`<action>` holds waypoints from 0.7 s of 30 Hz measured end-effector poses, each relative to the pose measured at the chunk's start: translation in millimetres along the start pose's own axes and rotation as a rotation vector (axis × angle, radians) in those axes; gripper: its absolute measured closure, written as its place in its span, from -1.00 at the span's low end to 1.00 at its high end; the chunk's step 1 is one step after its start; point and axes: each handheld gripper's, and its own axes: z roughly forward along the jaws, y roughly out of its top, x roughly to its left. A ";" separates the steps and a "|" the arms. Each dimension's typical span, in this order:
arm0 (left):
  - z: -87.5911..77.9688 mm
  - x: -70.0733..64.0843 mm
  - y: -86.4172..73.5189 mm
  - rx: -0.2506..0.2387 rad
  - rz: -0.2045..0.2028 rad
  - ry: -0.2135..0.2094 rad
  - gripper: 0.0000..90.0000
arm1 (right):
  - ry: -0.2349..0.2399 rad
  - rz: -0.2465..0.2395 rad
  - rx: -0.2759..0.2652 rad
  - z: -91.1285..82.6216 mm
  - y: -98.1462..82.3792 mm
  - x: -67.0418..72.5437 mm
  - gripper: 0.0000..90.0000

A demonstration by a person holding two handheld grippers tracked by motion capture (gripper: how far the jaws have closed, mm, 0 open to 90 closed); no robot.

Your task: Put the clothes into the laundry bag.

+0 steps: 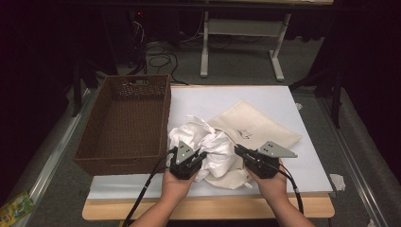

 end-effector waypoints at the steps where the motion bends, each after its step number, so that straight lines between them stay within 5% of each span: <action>1: 0.5 -2.7 1.0 0.003 0.010 -0.006 0.79 | -0.003 0.003 0.004 1.1 0.3 0.2 0.90; 6: 12.1 -21.5 1.0 0.043 0.078 -0.032 0.79 | -0.013 0.012 0.009 2.0 0.0 -2.7 0.90; 10: 24.7 -29.7 0.5 0.082 0.094 -0.040 0.79 | -0.017 0.019 0.010 1.8 -0.3 -4.5 0.90; 17: 44.8 -31.7 7.2 0.100 0.051 -0.019 0.78 | -0.014 0.019 -0.003 -1.2 0.5 -6.1 0.90; 21: 45.6 -31.1 16.6 0.061 0.037 0.003 0.78 | -0.018 0.019 -0.009 -3.9 1.3 -6.6 0.90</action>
